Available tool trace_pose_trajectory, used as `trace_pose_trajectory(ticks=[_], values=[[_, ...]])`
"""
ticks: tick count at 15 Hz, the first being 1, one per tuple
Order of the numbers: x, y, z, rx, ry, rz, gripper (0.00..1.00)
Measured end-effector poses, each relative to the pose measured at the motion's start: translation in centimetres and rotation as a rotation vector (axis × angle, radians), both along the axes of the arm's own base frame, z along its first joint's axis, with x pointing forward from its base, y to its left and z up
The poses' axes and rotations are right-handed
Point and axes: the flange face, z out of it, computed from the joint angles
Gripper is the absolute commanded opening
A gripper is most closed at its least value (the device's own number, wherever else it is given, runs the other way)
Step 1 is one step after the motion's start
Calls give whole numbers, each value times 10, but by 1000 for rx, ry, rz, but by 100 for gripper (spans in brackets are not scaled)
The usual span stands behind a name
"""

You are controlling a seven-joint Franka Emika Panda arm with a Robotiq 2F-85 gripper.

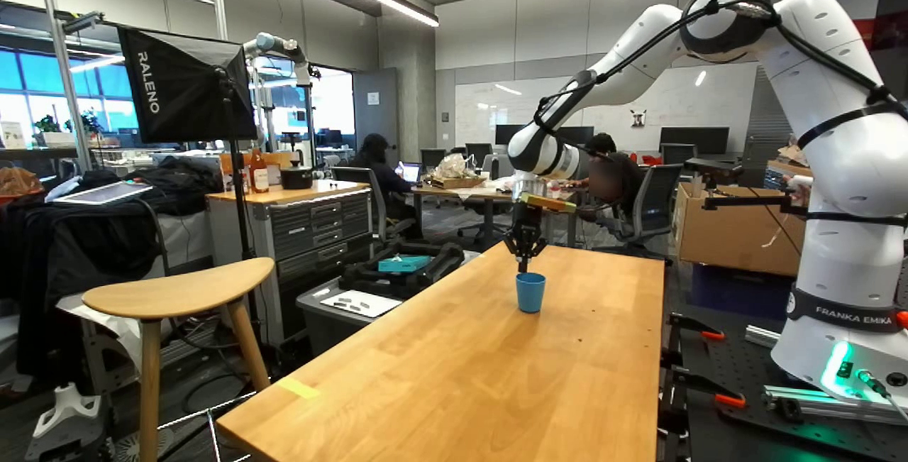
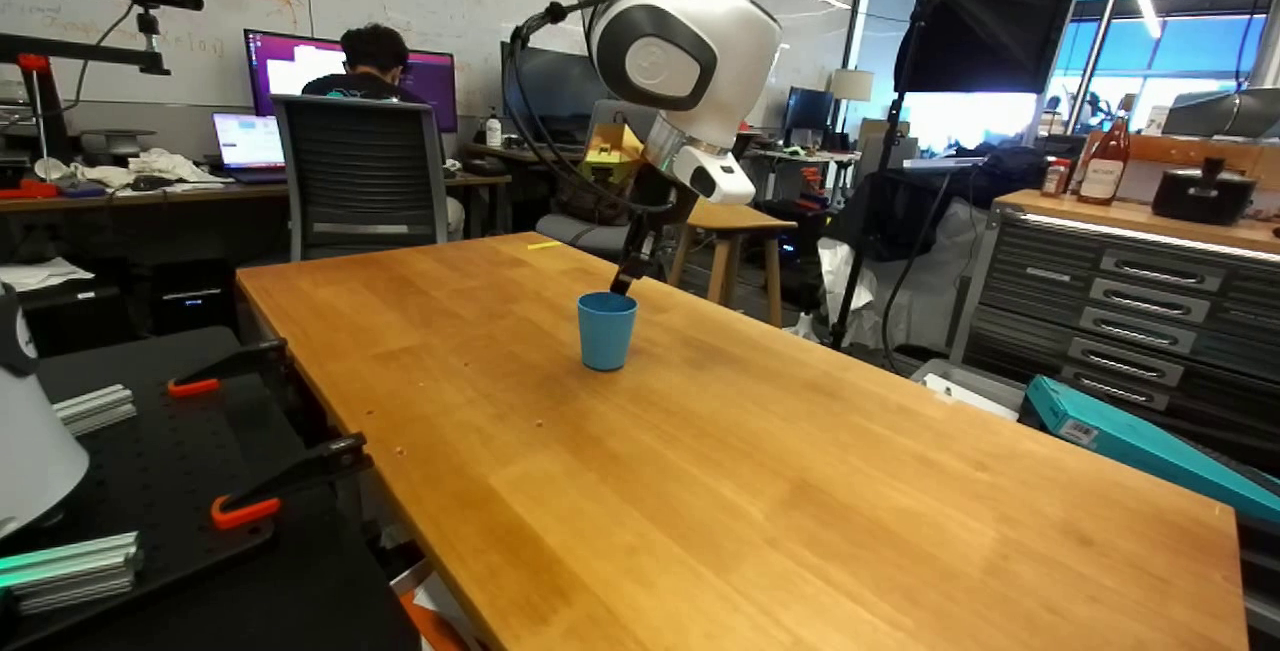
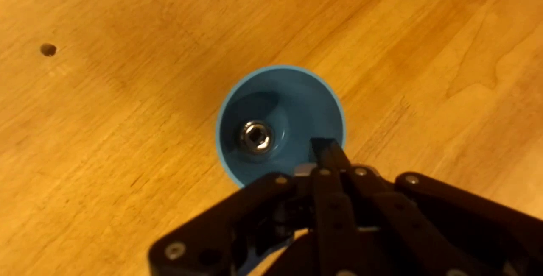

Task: Put the silver object in the blue cup

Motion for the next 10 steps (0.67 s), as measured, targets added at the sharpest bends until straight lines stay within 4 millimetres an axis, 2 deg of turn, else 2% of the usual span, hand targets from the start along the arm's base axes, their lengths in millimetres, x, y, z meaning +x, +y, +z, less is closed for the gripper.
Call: trace_pose_trajectory(ticks=[1, 3, 6, 10], values=[[2, 1, 9, 1, -17, 16, 32], [5, 8, 33, 5, -59, 77, 47], [4, 27, 83, 10, -113, 221, 70], [-7, 54, 145, 17, -155, 403, 99]])
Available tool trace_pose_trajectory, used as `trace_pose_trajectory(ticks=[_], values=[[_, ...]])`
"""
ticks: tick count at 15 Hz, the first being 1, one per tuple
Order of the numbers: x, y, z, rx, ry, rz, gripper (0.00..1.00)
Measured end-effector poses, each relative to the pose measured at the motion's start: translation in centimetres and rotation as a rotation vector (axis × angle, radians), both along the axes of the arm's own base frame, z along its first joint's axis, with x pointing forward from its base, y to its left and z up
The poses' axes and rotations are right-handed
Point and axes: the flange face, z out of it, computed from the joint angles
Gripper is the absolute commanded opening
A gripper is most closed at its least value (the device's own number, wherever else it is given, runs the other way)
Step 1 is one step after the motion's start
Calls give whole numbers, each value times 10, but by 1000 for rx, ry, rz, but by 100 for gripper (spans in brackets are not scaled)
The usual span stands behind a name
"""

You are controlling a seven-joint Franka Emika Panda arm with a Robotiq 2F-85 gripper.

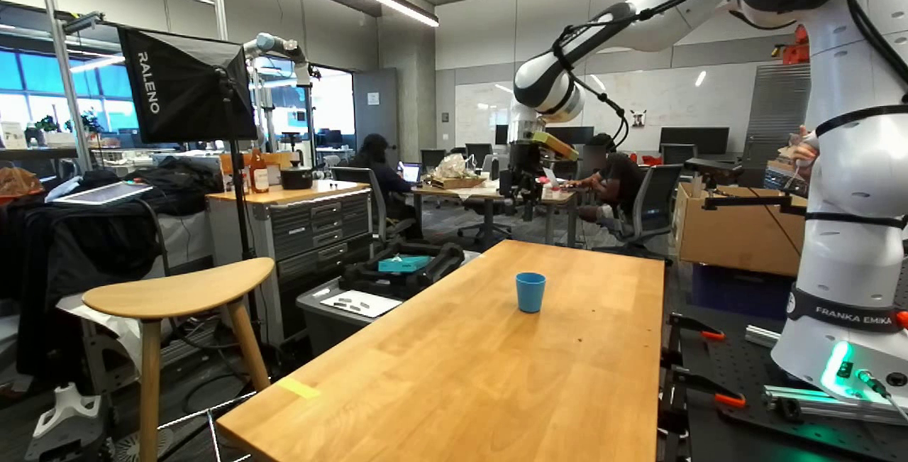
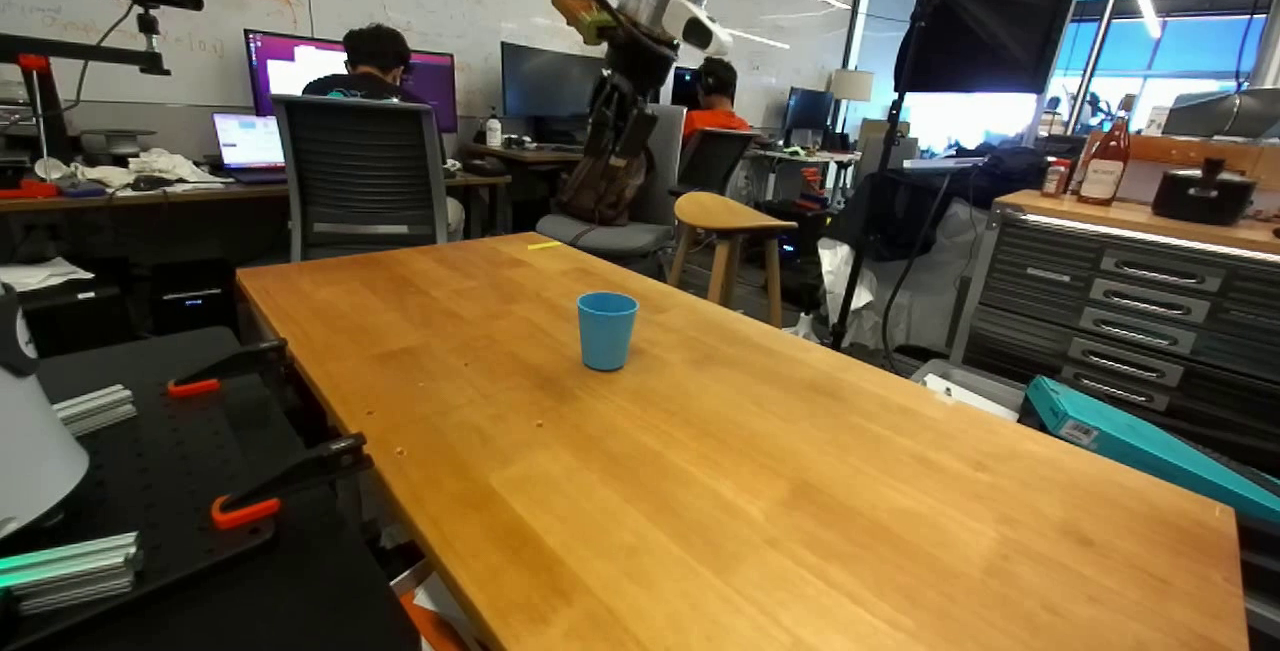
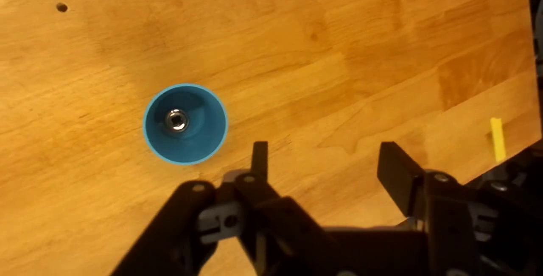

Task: Put the silver object in the blue cup

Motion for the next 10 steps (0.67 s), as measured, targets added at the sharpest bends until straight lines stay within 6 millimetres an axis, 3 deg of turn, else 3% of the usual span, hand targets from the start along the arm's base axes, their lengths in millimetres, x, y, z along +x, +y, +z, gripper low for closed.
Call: trace_pose_trajectory(ticks=[5, 8, 10], values=[[-15, 19, 63, -51, -21, 158, 100], [-20, 17, 95, -149, -13, 206, 100], [-22, 14, 106, -180, -4, 209, 100]])
